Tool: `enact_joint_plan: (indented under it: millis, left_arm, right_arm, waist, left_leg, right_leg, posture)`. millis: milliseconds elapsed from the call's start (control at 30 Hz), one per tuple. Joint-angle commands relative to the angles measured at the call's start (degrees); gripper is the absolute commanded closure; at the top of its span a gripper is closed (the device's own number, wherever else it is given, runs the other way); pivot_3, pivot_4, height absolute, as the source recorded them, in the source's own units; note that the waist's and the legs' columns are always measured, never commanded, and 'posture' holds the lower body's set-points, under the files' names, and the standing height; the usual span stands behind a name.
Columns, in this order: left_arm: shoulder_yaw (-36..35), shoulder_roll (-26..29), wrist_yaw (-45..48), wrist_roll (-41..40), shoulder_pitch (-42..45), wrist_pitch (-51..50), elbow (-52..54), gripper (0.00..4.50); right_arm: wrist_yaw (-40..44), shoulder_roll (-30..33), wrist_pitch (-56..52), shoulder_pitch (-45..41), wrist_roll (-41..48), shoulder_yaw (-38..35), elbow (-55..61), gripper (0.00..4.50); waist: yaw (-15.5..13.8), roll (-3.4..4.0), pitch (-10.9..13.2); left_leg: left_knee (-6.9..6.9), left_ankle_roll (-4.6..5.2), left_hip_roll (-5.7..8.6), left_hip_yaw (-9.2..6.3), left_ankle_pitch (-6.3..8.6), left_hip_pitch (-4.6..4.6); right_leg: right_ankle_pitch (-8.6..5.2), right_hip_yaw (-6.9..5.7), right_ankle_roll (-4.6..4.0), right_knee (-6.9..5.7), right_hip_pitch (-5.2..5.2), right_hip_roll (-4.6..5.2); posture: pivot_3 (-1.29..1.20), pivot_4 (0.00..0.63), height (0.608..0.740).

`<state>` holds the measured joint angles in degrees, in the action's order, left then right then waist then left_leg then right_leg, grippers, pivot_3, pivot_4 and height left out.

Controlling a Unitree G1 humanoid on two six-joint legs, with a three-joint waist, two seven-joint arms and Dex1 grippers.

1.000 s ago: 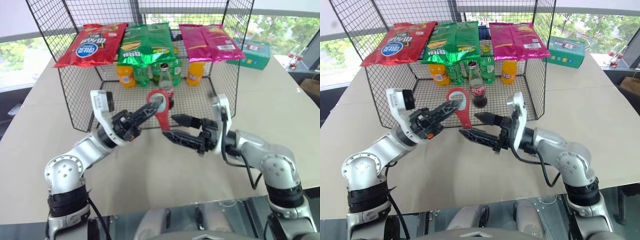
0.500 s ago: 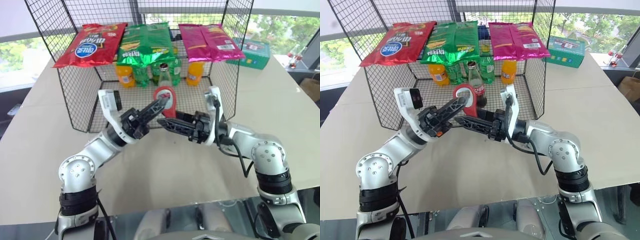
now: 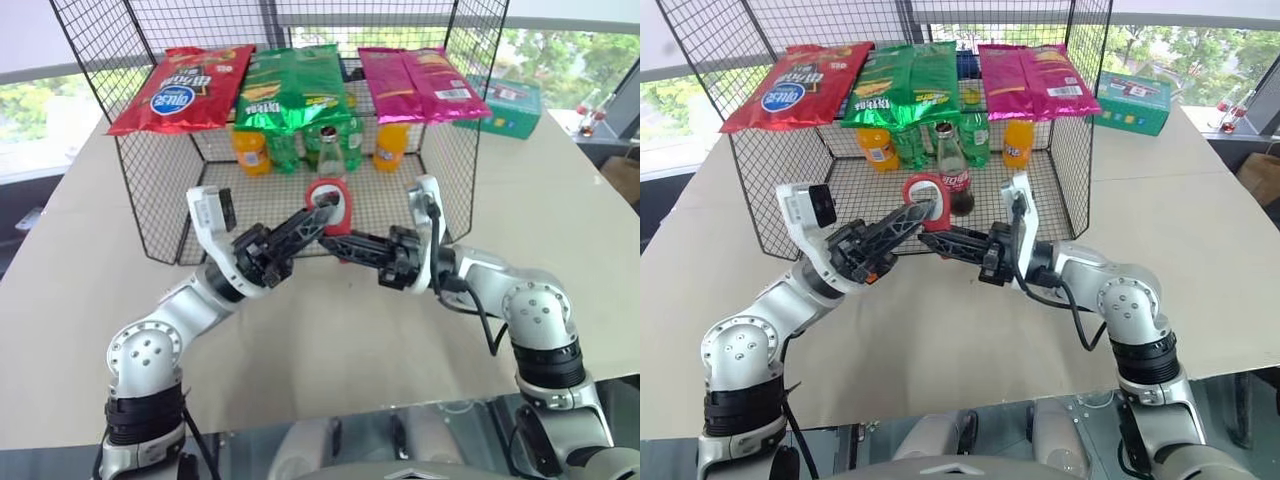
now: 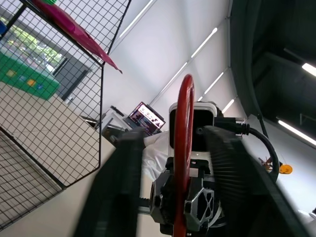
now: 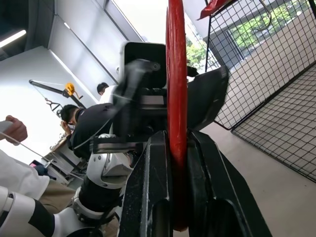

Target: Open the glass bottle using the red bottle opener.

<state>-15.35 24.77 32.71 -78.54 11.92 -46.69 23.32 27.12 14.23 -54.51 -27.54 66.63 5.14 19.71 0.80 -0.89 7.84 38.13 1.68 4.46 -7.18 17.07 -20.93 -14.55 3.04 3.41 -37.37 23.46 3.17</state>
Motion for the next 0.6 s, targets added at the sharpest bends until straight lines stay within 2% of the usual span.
enact_joint_plan:
  millis: [33,67,133,200,500,600]
  left_arm:
    - [-3.0,2.9,0.0,7.8,-1.8,5.0,1.6,0.55]
    - [-2.2,4.0,-0.4,13.0,-2.2,7.4,1.5,0.11]
    - [1.3,5.7,-2.4,26.5,-2.0,14.0,0.6,0.01]
    - [4.6,6.3,-3.8,34.1,-0.4,16.6,-2.0,0.01]
    - [14.6,1.3,-3.1,52.2,11.0,26.3,-16.7,0.01]
    - [16.6,-0.4,-2.1,56.8,17.0,30.4,-26.0,0.01]
  right_arm:
    - [-0.3,0.4,2.2,2.2,-0.6,-2.7,2.3,4.5]
    - [-0.7,0.7,2.8,3.2,-1.2,-3.5,2.5,4.5]
    - [-1.4,1.3,4.2,5.2,-2.3,-5.2,3.0,4.5]
    - [-2.7,1.5,5.7,7.1,-3.1,-7.1,3.7,4.5]
    - [-5.1,2.0,7.6,9.8,-4.6,-8.8,6.6,4.5]
    - [-5.8,2.0,7.9,10.1,-5.0,-9.1,7.4,4.5]
  waist:
    - [0.0,0.0,0.0]
    - [0.0,0.02,0.0]
    - [-0.3,0.05,0.0]
    - [-0.5,0.06,0.0]
    - [-0.5,0.06,0.0]
    - [-0.2,0.05,0.0]
  left_leg:
    - [-0.03,0.0,0.0,0.01,0.0,0.01]
    - [-0.06,0.0,0.0,0.01,0.0,0.01]
    - [-0.08,0.0,0.0,0.02,0.0,-0.01]
    - [-0.09,0.0,0.02,0.02,0.0,-0.02]
    - [-0.17,0.0,0.06,-0.03,0.0,-0.22]
    - [-0.19,0.01,0.06,-0.04,0.0,-0.32]
  right_leg:
    - [0.0,0.0,0.0,0.02,0.0,0.0]
    - [0.0,0.01,0.0,0.03,0.02,0.0]
    - [0.0,0.01,0.0,0.06,0.02,0.0]
    - [0.0,0.0,0.0,0.11,0.01,0.01]
    - [0.01,-0.03,0.01,0.23,0.18,0.04]
    - [0.01,-0.05,0.01,0.25,0.23,0.04]
  posture:
    - [0.0,0.15,0.74]
    - [0.0,0.15,0.74]
    - [0.0,0.15,0.74]
    - [0.0,0.15,0.74]
    - [0.0,0.15,0.74]
    - [0.0,0.15,0.74]
